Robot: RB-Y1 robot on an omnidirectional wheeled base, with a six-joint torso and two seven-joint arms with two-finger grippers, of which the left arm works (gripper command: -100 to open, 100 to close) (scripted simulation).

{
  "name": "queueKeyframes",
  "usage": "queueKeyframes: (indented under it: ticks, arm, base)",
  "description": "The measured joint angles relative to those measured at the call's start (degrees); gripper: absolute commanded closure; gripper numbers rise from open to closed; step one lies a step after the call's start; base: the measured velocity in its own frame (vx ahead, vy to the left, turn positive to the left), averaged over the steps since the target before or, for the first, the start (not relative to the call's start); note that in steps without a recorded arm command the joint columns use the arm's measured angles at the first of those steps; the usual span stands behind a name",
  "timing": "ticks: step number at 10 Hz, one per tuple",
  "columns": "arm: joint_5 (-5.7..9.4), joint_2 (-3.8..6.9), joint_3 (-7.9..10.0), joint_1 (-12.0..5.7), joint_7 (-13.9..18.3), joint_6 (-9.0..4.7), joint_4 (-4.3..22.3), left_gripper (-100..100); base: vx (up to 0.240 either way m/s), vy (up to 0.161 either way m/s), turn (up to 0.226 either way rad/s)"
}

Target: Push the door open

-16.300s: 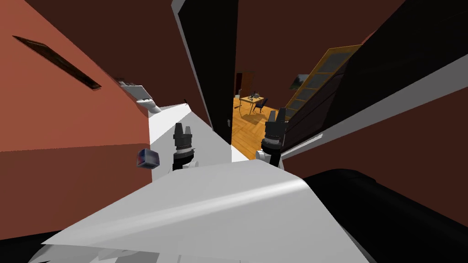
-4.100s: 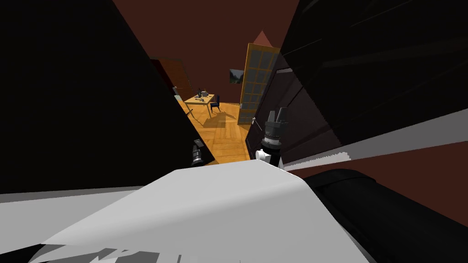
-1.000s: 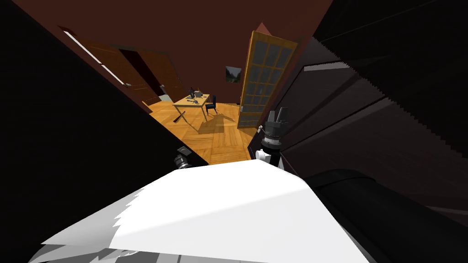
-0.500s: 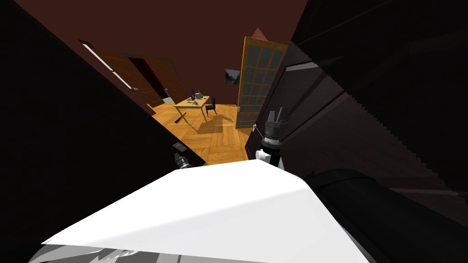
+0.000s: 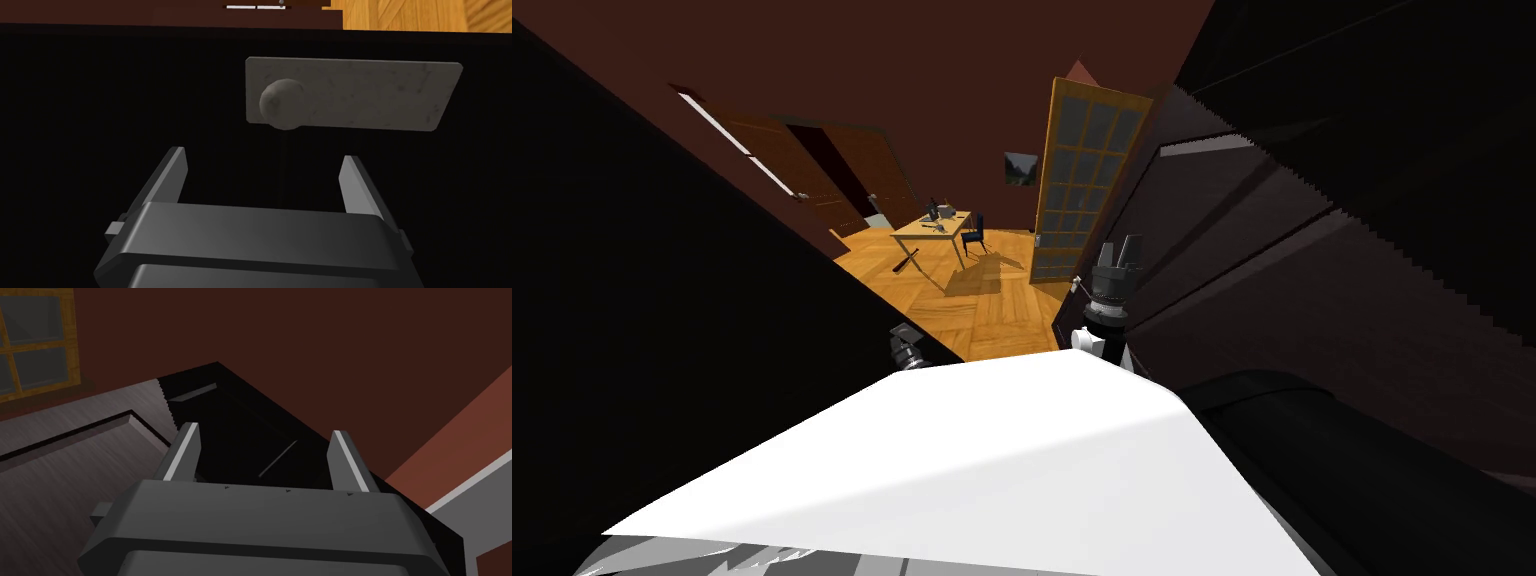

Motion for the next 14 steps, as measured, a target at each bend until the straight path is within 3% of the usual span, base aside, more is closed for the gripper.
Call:
queueKeyframes:
  ticks: [3, 4, 10, 12, 14]
  arm:
    - [0.0, -0.66, 0.17, -0.04, 0.38, -0.94, 0.85, -100]
    - [0.0, -0.72, 0.17, -0.03, 0.39, -1.02, 0.87, 100]
    - [0.01, -0.76, 0.11, 0.05, 0.35, -0.77, 1.01, 100]
    - [0.97, -1.09, 0.84, 0.82, -0.43, -0.04, 0.39, 100]
    - [2.28, -0.71, 2.25, 0.9, -1.32, 0.48, -0.37, 100]
  base:
    - [0.143, 0.138, -0.021]
    - [-0.011, -0.012, 0.002]
    - [0.014, -0.004, 0.006]
    - [0.203, 0.051, 0.055]
    - [0.207, 0.087, 0.042]
